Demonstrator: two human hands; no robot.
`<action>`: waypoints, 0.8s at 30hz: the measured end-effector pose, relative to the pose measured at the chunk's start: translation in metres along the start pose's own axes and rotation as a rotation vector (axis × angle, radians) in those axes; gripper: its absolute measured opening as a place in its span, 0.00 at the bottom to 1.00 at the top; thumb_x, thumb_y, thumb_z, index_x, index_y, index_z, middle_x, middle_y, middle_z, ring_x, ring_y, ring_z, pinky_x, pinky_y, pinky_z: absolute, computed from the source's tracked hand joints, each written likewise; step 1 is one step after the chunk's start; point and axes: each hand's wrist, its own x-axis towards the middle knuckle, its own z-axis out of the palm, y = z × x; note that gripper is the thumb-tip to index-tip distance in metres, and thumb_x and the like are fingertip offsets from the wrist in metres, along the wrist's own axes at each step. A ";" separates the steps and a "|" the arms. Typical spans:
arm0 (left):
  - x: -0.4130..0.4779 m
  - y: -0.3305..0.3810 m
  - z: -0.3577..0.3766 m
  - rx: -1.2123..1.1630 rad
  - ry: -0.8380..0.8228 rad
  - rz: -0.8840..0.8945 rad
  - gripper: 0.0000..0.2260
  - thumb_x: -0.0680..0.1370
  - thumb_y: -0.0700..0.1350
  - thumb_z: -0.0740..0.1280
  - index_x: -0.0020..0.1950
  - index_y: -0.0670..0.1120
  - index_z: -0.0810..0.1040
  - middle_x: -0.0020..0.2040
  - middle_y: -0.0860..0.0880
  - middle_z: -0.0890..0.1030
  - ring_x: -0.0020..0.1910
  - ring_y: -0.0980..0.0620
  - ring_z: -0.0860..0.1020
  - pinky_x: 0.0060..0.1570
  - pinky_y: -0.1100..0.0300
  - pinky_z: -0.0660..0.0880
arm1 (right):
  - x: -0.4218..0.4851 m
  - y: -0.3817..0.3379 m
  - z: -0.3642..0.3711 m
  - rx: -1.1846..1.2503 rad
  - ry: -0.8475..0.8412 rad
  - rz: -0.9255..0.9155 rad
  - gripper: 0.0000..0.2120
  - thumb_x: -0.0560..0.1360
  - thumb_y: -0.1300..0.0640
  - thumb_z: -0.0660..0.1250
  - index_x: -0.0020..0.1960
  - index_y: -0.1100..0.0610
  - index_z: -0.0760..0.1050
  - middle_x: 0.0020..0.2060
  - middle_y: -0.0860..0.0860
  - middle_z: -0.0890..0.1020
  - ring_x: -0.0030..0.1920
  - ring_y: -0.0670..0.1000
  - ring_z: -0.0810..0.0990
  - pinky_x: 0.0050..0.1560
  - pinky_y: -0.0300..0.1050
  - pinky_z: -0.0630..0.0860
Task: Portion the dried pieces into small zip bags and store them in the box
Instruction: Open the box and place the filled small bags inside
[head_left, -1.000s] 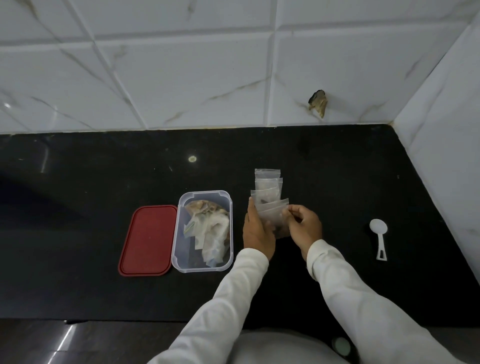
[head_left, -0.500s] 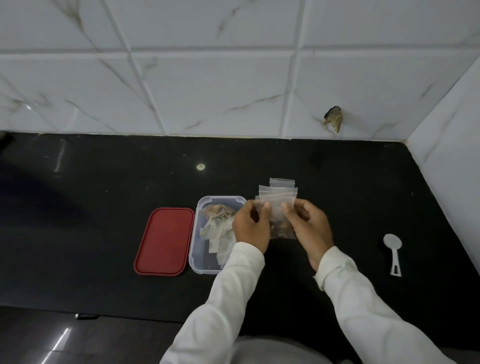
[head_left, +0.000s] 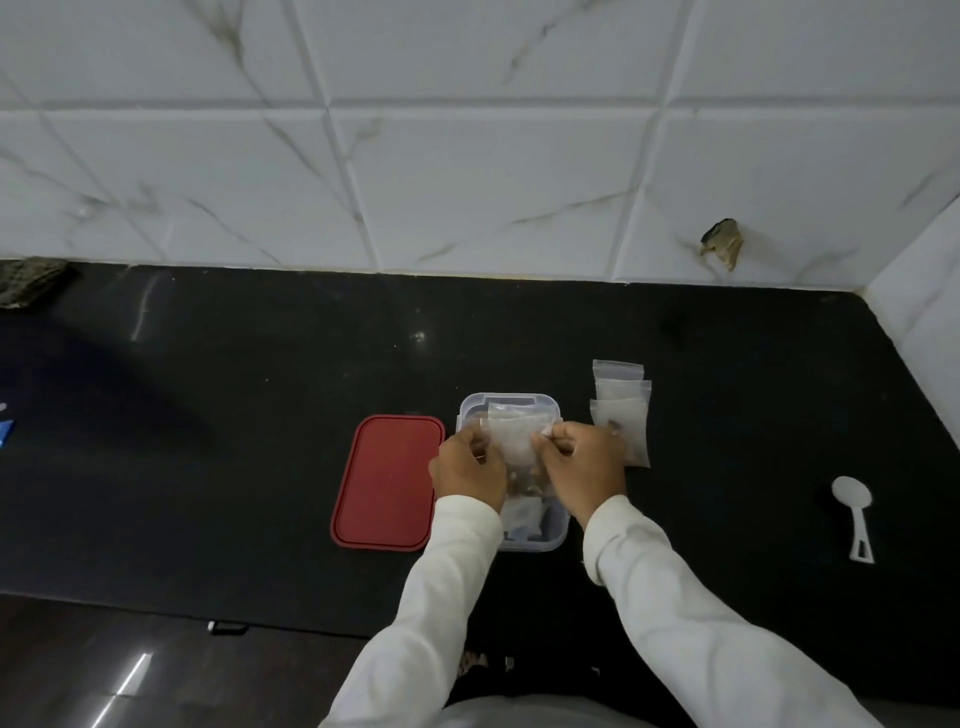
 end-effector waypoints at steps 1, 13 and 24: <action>0.002 -0.002 -0.001 0.043 -0.007 0.003 0.10 0.78 0.38 0.66 0.58 0.44 0.83 0.48 0.47 0.83 0.52 0.45 0.81 0.56 0.52 0.80 | 0.000 0.000 0.005 -0.032 0.008 0.000 0.05 0.76 0.53 0.69 0.46 0.54 0.81 0.39 0.46 0.83 0.42 0.45 0.81 0.45 0.40 0.79; 0.009 0.007 -0.011 0.624 -0.241 0.134 0.30 0.80 0.39 0.64 0.80 0.43 0.55 0.66 0.38 0.75 0.64 0.38 0.76 0.61 0.49 0.73 | 0.001 -0.027 0.025 -0.619 -0.059 0.001 0.20 0.79 0.53 0.64 0.69 0.57 0.66 0.56 0.57 0.78 0.56 0.57 0.78 0.48 0.46 0.75; 0.006 -0.033 -0.012 1.249 -0.554 0.606 0.36 0.82 0.52 0.60 0.81 0.43 0.42 0.82 0.44 0.44 0.81 0.46 0.41 0.77 0.47 0.36 | -0.019 -0.010 0.028 -0.911 -0.580 -0.234 0.36 0.78 0.54 0.65 0.78 0.60 0.49 0.78 0.58 0.51 0.78 0.57 0.48 0.75 0.52 0.53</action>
